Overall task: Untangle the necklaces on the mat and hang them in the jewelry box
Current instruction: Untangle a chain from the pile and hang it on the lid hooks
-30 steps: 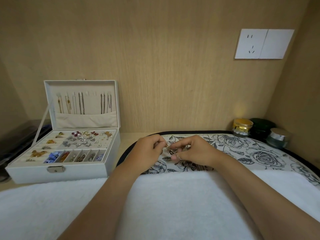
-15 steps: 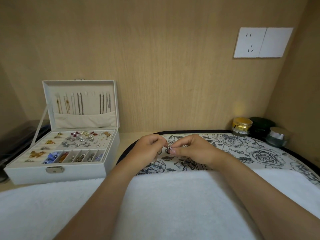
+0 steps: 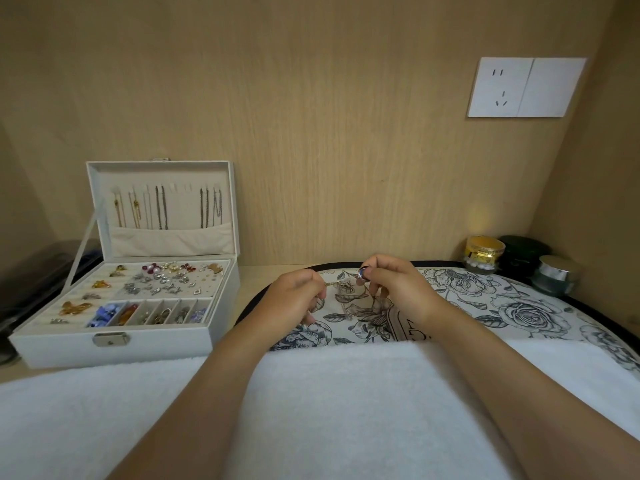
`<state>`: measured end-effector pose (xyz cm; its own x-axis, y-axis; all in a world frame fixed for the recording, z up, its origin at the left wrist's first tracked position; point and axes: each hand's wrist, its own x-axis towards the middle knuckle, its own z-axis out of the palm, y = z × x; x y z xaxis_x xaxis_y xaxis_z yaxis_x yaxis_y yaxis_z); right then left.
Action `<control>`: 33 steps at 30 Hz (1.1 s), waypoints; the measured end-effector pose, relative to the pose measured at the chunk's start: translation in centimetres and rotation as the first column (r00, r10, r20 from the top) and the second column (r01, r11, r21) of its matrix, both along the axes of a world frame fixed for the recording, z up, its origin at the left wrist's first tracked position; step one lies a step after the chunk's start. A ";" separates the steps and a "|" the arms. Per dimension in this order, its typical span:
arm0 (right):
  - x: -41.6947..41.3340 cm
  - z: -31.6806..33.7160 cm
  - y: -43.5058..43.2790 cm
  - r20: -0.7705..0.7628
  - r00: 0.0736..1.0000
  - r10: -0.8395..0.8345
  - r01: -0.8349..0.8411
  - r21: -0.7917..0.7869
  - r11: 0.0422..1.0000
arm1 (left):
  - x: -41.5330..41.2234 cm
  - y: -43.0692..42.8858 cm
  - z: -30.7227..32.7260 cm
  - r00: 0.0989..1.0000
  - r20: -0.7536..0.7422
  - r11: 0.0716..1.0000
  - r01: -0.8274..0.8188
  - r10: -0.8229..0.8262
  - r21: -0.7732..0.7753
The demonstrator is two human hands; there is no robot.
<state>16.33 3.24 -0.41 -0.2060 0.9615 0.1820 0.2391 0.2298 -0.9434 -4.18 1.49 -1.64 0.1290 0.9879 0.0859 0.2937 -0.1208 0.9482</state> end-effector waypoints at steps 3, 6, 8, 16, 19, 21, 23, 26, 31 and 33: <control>-0.1 0.4 -0.1 -0.138 0.990 0.007 -0.007 -0.006 1.000 | 0.0 -0.1 -0.1 0.997 -0.082 0.999 0.014 -0.010 0.043; -0.2 0.7 -0.2 -0.297 0.955 0.022 -0.039 -0.051 0.998 | 0.4 -0.4 -0.3 0.984 -0.179 0.997 0.010 0.005 0.079; -0.3 1.0 -0.4 -0.373 0.927 0.040 -0.071 -0.070 0.995 | 0.7 -0.6 -0.5 0.973 -0.229 0.991 -0.001 0.032 0.136; -0.5 1.5 -0.6 -0.551 0.822 0.142 -0.209 -0.060 0.976 | 3.1 -1.0 0.3 0.996 0.055 0.989 0.067 -0.075 0.129; 0.0 1.5 -0.1 -0.590 0.799 0.115 -0.175 -0.044 0.984 | 2.3 -0.9 0.2 0.998 -0.050 0.987 0.039 -0.032 0.154; 0.3 1.7 0.1 -0.648 0.756 0.087 -0.154 -0.046 0.987 | 1.9 -1.1 0.4 0.995 -0.082 0.992 0.061 -0.052 0.113; 0.5 2.0 0.2 -0.712 0.699 0.057 -0.137 -0.055 0.989 | 1.7 -1.2 1.0 0.993 -0.091 0.995 0.077 -0.071 0.069; 0.4 2.4 0.0 -0.741 0.672 0.018 -0.108 -0.074 0.991 | 1.6 -0.8 2.0 0.998 0.032 0.998 0.051 -0.053 0.042; 0.6 2.5 0.4 -0.637 0.760 -0.128 0.064 -0.123 0.990 | 1.3 -1.0 2.9 0.983 0.170 0.997 0.073 -0.077 0.027; 1.2 2.5 0.4 -0.614 0.770 -0.173 0.110 -0.140 0.984 | 0.5 -1.3 2.9 0.985 -0.170 0.988 -0.018 0.044 0.152</control>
<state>17.52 3.69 2.10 0.0612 0.9891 0.1337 -0.3838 0.1470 -0.9116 -3.72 0.15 1.23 0.1241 0.9693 0.2122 0.4567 -0.2457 0.8550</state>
